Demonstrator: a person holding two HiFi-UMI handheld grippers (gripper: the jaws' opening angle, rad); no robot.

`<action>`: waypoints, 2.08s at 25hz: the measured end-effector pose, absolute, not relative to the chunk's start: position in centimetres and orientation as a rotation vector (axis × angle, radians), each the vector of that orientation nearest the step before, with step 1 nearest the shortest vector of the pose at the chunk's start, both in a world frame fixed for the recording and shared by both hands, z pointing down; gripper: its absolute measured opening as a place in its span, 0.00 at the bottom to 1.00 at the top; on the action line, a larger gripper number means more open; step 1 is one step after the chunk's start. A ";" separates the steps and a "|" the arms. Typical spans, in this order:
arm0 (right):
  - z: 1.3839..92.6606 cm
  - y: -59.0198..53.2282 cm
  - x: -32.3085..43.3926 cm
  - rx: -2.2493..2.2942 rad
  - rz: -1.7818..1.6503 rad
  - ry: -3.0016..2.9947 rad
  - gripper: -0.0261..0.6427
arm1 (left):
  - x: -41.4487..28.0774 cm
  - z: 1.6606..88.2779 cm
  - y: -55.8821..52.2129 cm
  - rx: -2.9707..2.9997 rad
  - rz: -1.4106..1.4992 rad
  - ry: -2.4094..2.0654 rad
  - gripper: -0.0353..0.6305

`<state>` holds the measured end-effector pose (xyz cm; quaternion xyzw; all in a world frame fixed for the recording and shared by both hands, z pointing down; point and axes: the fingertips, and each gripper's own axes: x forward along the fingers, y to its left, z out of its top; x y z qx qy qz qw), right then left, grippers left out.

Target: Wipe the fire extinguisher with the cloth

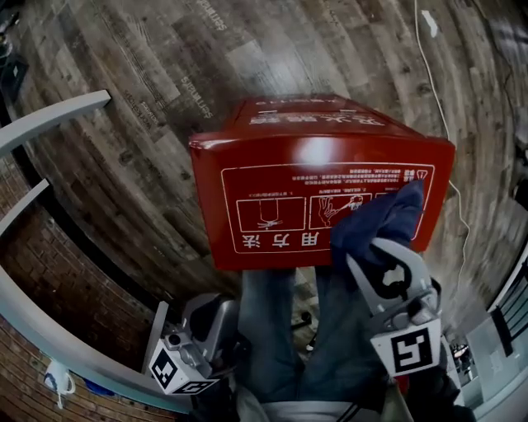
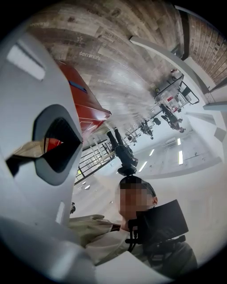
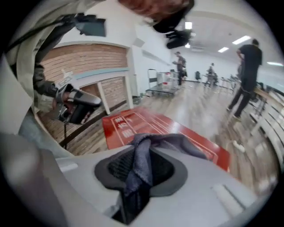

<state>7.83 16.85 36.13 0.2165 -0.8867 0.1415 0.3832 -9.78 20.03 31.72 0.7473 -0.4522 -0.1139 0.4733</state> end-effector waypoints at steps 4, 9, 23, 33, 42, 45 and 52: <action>36.3 17.9 15.8 0.792 0.499 -2.126 0.18 | -9.3 32.1 20.1 1.821 -0.289 -1.092 0.06; 36.3 22.2 12.2 0.639 0.460 -2.154 0.17 | -9.4 32.2 20.3 1.817 -0.289 -1.089 0.06; 42.2 25.4 -4.4 0.526 0.221 -2.339 0.15 | -12.2 32.6 22.3 1.807 -0.274 -1.113 0.06; 42.1 23.7 8.4 0.660 0.100 -2.127 0.15 | -12.0 32.3 21.7 1.820 -0.291 -1.084 0.06; 32.9 19.8 13.9 0.789 0.007 -2.092 0.15 | -10.3 31.6 20.9 1.841 -0.311 -1.054 0.06; 32.9 14.6 12.2 0.855 0.021 -2.174 0.15 | -9.7 31.3 20.4 1.849 -0.324 -1.062 0.06; 35.4 10.7 2.8 0.694 0.271 -2.388 0.16 | -8.5 30.8 20.6 1.861 -0.329 -1.064 0.06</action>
